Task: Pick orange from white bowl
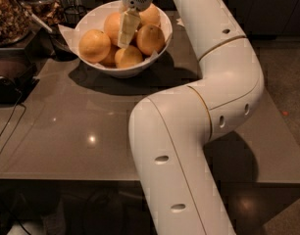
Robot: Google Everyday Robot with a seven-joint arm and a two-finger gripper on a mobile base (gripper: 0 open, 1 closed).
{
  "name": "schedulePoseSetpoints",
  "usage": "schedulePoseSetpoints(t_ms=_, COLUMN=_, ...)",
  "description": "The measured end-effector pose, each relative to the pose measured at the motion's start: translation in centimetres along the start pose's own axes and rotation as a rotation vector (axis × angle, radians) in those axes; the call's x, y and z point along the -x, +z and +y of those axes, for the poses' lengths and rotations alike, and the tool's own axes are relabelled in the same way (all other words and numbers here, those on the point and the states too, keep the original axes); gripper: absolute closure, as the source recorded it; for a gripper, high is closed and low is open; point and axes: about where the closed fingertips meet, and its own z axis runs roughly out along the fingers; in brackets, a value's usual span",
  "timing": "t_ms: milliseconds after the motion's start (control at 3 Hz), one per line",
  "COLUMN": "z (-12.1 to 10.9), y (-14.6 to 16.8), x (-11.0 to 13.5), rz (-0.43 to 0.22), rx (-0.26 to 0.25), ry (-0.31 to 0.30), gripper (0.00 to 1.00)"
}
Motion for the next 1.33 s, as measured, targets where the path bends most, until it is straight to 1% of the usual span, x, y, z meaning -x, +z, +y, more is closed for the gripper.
schedulePoseSetpoints(t_ms=667, z=0.17, y=1.25, x=-0.42, rz=0.007, rx=0.025, ry=0.015, gripper=0.19)
schedulePoseSetpoints(t_ms=1000, z=0.26, y=1.49, x=-0.47, rz=0.009, rx=0.032, ry=0.018, gripper=0.09)
schedulePoseSetpoints(t_ms=1333, z=-0.02, y=1.03, x=-0.45, rz=-0.007, rx=0.016, ry=0.021, gripper=0.28)
